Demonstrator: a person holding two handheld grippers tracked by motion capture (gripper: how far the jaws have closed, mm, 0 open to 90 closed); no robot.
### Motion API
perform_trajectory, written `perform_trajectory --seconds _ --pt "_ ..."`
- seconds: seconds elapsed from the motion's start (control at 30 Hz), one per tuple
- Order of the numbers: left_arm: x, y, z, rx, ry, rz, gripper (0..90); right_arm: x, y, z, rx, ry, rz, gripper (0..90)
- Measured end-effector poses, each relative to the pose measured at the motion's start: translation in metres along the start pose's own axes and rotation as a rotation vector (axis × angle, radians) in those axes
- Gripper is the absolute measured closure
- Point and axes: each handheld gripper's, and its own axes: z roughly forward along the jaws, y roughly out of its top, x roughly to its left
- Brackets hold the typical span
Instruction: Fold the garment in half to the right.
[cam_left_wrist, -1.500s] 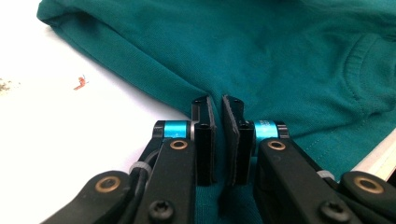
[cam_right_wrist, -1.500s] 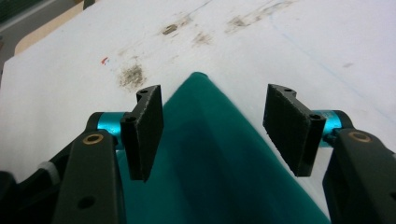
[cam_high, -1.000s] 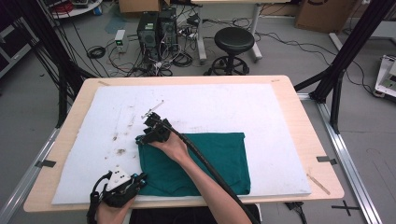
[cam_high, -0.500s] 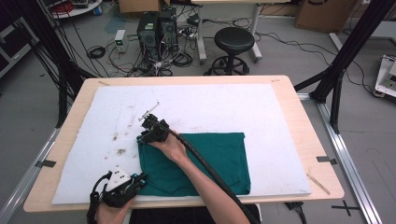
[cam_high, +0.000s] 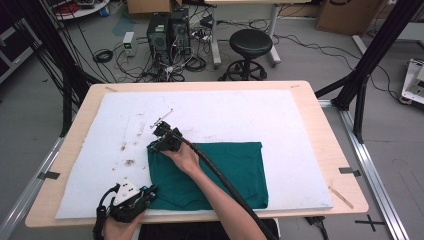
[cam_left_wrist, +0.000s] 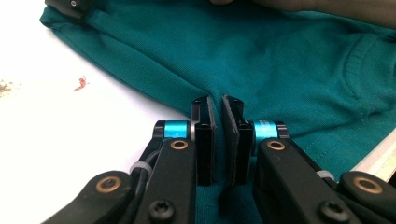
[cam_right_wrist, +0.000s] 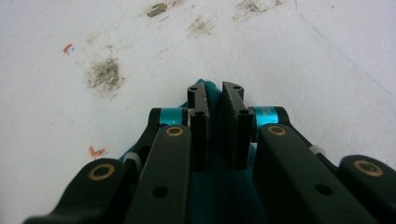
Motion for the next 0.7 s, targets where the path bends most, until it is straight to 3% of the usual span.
perform_trajectory --seconds 0.2,0.4,0.7 --pt "0.000 -0.001 -0.001 -0.010 0.002 -0.021 83.8 0.000 0.000 -0.001 -0.001 0.006 0.009 82.9" --pt "0.005 0.004 -0.009 -0.052 -0.048 -0.079 84.1 0.001 0.003 -0.011 -0.027 0.028 0.011 82.9" --pt "0.000 0.020 -0.014 -0.065 -0.093 -0.063 84.1 0.003 0.001 -0.039 -0.093 0.032 -0.008 82.9"
